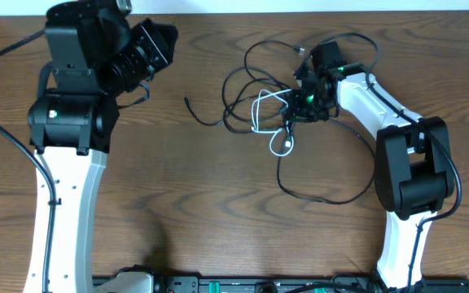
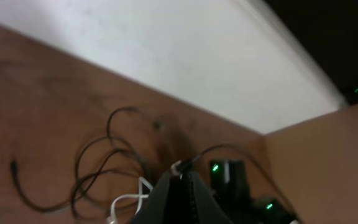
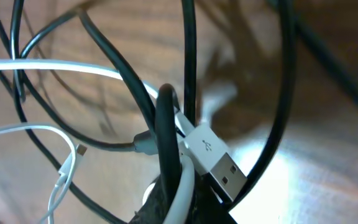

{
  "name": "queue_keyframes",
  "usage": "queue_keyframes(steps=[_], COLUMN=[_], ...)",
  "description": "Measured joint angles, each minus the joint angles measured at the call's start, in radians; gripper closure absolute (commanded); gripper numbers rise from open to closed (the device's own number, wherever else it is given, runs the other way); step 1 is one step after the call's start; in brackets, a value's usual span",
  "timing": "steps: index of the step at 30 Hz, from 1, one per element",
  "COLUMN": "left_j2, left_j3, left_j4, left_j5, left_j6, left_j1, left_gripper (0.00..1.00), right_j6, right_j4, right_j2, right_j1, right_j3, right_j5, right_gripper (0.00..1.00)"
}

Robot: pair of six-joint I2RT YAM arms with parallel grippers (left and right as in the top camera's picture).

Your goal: Untangle cables

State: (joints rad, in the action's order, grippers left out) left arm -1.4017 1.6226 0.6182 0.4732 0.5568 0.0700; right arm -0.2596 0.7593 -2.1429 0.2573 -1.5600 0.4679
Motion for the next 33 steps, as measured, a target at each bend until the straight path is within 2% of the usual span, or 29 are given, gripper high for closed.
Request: queue_keyframes(steps=[8, 12, 16, 19, 21, 27, 29, 30, 32, 33], left_j2=[-0.048, -0.058, -0.067, -0.086, -0.108, -0.198, -0.225, -0.235, -0.249, -0.253], left_j3=[0.001, 0.001, 0.001, 0.001, 0.001, 0.001, 0.001, 0.001, 0.001, 0.001], left_j4=[0.087, 0.091, 0.101, 0.109, 0.113, 0.116, 0.116, 0.116, 0.116, 0.116], left_j5=[0.000, 0.000, 0.021, 0.068, 0.106, 0.221, 0.247, 0.256, 0.267, 0.274], left_j6=[-0.113, -0.155, -0.191, -0.220, -0.234, -0.277, -0.295, -0.303, -0.317, -0.327], left_j1=[0.053, 0.085, 0.108, 0.115, 0.116, 0.124, 0.137, 0.144, 0.156, 0.161], left_gripper=[0.92, 0.91, 0.91, 0.86, 0.79, 0.61, 0.56, 0.55, 0.52, 0.51], right_j6=[0.155, 0.290, 0.428, 0.517, 0.556, 0.569, 0.531, 0.508, 0.459, 0.438], right_j4=[0.109, 0.166, 0.243, 0.280, 0.288, 0.296, 0.294, 0.294, 0.293, 0.291], right_j2=[0.155, 0.235, 0.243, 0.242, 0.242, 0.242, 0.242, 0.242, 0.242, 0.242], right_j1=[0.000, 0.000, -0.008, -0.027, -0.042, -0.080, -0.082, -0.082, -0.081, -0.080], right_j3=[0.005, 0.004, 0.005, 0.005, 0.005, 0.005, 0.005, 0.005, 0.005, 0.005], right_j5=[0.058, 0.199, 0.331, 0.406, 0.437, 0.411, 0.349, 0.314, 0.245, 0.208], right_gripper=[0.99, 0.99, 0.99, 0.99, 0.99, 0.98, 0.93, 0.87, 0.57, 0.46])
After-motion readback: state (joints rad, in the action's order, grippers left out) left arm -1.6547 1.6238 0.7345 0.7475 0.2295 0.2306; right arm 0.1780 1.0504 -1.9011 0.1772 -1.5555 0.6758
